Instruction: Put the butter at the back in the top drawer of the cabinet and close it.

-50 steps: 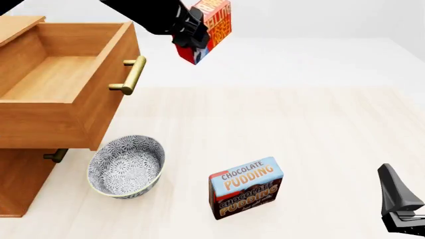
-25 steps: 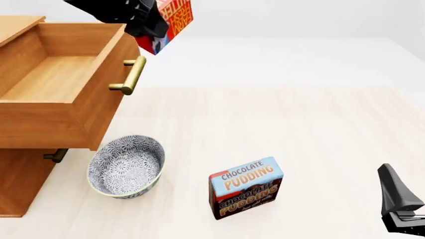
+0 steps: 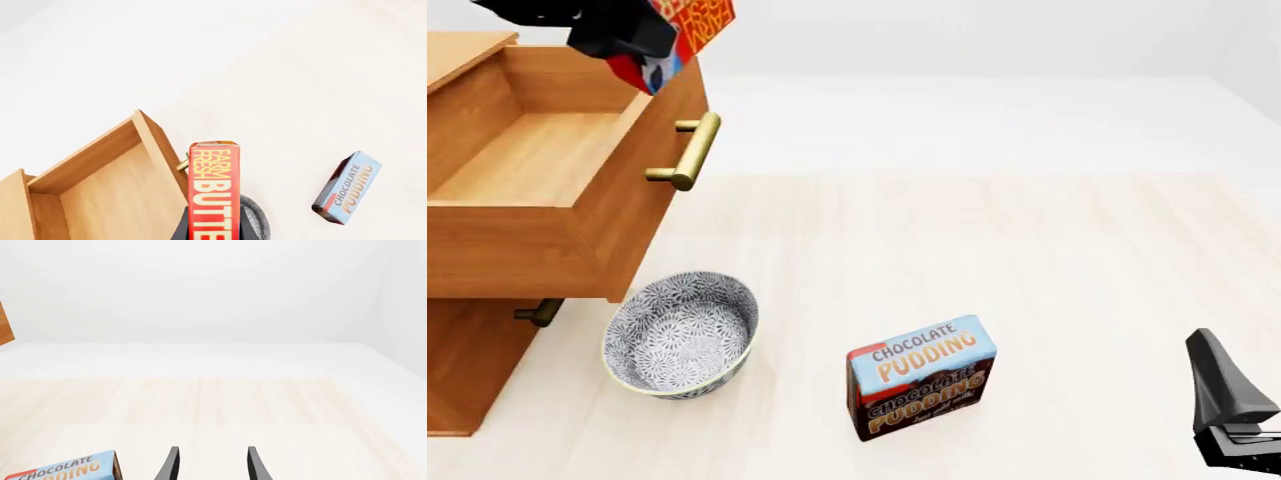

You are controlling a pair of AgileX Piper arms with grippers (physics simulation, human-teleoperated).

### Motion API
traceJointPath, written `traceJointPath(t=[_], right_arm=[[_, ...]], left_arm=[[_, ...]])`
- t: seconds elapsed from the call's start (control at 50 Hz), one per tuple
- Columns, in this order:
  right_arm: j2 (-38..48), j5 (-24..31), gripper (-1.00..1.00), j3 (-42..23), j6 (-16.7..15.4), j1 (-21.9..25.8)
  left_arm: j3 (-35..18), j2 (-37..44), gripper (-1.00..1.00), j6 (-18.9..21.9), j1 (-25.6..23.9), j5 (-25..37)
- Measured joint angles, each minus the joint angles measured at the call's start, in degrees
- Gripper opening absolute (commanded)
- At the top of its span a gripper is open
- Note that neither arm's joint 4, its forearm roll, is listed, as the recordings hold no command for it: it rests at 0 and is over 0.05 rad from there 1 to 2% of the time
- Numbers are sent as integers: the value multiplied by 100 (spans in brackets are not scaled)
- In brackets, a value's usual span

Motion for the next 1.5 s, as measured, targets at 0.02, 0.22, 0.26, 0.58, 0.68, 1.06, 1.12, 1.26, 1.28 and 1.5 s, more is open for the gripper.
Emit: traceJointPath(t=[0.02, 0.22, 0.26, 0.58, 0.68, 1.06, 1.12, 1.26, 1.28, 1.5], right_arm=[[0, 0, 100, 0, 0, 0], [0, 0, 100, 0, 0, 0], [0, 0, 100, 0, 0, 0], [0, 0, 100, 0, 0, 0], [0, 0, 100, 0, 0, 0], [0, 0, 100, 0, 0, 0], [0, 0, 100, 0, 0, 0], [0, 0, 100, 0, 0, 0], [0, 0, 100, 0, 0, 0], [0, 0, 100, 0, 0, 0]], left_arm=[[7, -26, -100, 12, 31, 14], [217, -292, -100, 120, 375, 62], [258, -340, -100, 131, 440, 74], [531, -755, -100, 224, 994, 196], [625, -874, -100, 241, 1149, 224], [890, -1084, -100, 208, 1539, 240], [909, -1096, -100, 183, 1589, 237], [956, -1114, -100, 125, 1709, 227], [966, -1117, -100, 117, 1725, 224], [1065, -1122, -100, 36, 1878, 204]])
